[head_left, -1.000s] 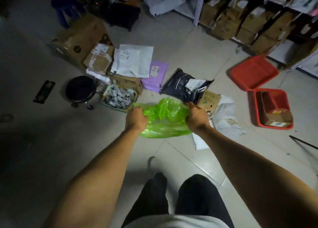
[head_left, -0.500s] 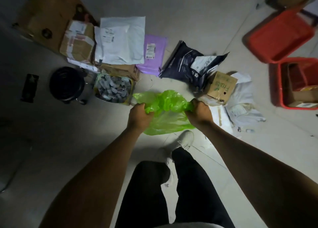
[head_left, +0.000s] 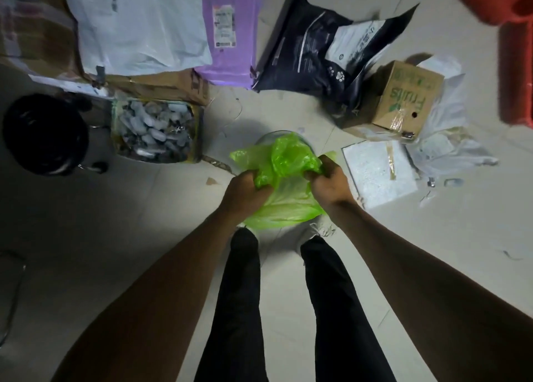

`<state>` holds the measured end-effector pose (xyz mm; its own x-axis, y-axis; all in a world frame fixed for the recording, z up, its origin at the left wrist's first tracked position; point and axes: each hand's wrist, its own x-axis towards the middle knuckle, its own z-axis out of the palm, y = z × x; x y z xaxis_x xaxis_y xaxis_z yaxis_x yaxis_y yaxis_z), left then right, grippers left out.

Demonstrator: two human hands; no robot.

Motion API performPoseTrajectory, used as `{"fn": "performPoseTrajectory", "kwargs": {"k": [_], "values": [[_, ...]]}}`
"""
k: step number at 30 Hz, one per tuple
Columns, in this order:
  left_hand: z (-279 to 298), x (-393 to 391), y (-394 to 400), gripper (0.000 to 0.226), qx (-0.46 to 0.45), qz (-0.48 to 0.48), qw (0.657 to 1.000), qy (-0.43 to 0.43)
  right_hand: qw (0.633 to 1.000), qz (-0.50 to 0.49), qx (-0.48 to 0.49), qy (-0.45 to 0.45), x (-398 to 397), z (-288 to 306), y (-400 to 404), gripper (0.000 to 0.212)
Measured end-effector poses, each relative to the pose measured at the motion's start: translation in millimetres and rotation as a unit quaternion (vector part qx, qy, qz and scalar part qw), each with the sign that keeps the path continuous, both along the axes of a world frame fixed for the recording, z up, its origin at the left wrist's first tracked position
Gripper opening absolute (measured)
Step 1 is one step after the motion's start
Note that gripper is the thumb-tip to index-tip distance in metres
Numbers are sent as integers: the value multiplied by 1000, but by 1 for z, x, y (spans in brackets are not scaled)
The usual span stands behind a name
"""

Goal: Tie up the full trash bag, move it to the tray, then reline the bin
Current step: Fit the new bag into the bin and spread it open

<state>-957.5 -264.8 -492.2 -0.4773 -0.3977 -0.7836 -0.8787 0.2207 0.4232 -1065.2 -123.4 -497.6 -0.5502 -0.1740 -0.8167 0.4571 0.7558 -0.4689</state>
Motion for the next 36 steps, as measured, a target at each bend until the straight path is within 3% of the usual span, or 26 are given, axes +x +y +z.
{"fn": "performPoseTrajectory", "kwargs": {"k": [6, 10, 15, 19, 24, 33, 36], "values": [[-101, -8, -13, 35, 48, 3, 999, -20, 996, -76, -18, -33, 8, -92, -13, 44], [-158, -9, -22, 34, 80, 42, 996, -8, 996, -78, -20, -47, 9, -147, -24, 62], [-204, -11, -27, 27, 63, 26, 998, -6, 997, -47, -23, -57, 9, -192, -38, 39], [-217, -7, -31, 49, -18, -13, 1000, 2, 998, 48, 37, -19, 8, -200, -36, 45], [-206, 0, -36, 51, -24, 0, 999, 22, 990, 118, 58, 48, 6, -183, -24, 42], [-198, -1, -30, 35, -19, 74, 994, 74, 999, 25, 28, 32, 9, -179, -2, 66], [-202, -1, -29, 42, -56, 79, 991, 94, 1000, -6, 5, 27, 11, -185, 4, 62]]}}
